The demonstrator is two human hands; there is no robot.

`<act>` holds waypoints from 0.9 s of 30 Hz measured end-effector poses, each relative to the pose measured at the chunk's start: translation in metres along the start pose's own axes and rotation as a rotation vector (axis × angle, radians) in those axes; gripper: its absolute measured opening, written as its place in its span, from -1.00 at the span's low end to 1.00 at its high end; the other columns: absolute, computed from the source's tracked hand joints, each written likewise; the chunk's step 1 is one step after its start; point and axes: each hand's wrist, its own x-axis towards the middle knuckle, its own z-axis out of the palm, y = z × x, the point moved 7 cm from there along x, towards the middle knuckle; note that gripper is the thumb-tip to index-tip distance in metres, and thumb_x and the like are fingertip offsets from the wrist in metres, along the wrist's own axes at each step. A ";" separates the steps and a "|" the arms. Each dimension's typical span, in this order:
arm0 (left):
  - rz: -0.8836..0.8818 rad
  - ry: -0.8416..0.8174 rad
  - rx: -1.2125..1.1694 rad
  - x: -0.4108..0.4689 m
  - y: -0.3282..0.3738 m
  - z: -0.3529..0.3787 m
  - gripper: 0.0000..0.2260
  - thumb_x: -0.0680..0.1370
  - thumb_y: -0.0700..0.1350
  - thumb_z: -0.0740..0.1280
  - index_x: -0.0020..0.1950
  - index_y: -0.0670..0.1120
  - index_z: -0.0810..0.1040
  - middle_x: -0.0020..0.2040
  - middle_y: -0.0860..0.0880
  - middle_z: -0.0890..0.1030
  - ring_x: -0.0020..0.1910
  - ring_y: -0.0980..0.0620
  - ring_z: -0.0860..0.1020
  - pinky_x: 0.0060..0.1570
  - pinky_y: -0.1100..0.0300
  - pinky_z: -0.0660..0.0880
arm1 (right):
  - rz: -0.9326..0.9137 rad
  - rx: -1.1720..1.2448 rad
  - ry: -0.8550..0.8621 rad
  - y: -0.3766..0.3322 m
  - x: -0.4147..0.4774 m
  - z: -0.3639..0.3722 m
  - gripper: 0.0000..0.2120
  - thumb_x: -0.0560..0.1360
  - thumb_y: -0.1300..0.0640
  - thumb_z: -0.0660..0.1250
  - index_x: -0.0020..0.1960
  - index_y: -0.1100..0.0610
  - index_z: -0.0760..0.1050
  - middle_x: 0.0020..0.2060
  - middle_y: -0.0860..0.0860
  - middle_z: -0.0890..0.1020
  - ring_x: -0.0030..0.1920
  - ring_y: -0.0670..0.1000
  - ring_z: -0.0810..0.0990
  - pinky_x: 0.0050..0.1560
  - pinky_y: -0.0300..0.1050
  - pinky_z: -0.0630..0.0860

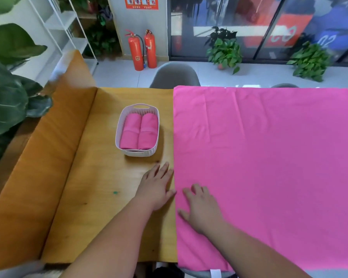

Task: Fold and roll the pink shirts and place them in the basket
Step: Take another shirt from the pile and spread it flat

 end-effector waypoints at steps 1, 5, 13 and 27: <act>0.005 -0.014 -0.002 0.001 -0.002 -0.001 -0.25 0.62 0.39 0.15 0.72 0.15 0.01 0.74 0.13 -0.14 0.71 -0.07 -0.10 0.62 -0.10 0.08 | 0.011 -0.023 0.007 -0.005 0.000 0.003 -0.25 0.52 -0.40 0.27 0.59 -0.05 0.25 0.47 0.08 0.34 0.42 0.18 0.32 0.34 0.15 0.46; 0.015 -0.056 -0.039 0.002 -0.007 0.000 -0.26 0.62 0.41 0.14 0.72 0.17 -0.01 0.73 0.16 -0.16 0.71 -0.03 -0.13 0.62 -0.12 0.08 | 0.061 -0.069 0.023 -0.014 -0.003 0.014 -0.09 0.48 -0.47 0.27 0.65 0.00 0.18 0.47 0.13 0.34 0.42 0.22 0.32 0.33 0.18 0.43; -0.027 -0.056 -0.168 0.006 -0.010 -0.001 -0.34 0.65 0.40 0.08 0.71 0.20 0.08 0.72 0.23 -0.11 0.71 0.03 -0.13 0.63 -0.10 0.04 | 0.090 0.051 0.008 -0.006 0.002 0.021 -0.37 0.63 -0.03 0.29 0.66 -0.01 0.22 0.30 0.02 0.52 0.29 0.13 0.49 0.21 0.07 0.52; -0.280 0.147 -0.673 0.087 0.042 -0.061 -0.30 0.59 0.06 0.44 0.68 0.06 0.23 0.46 -0.15 0.39 0.29 -0.16 0.58 0.37 0.04 0.45 | 0.204 0.537 0.167 0.023 -0.024 -0.023 -0.19 0.41 0.20 0.19 0.64 -0.20 0.25 0.40 -0.05 0.56 0.37 0.04 0.55 0.38 -0.02 0.47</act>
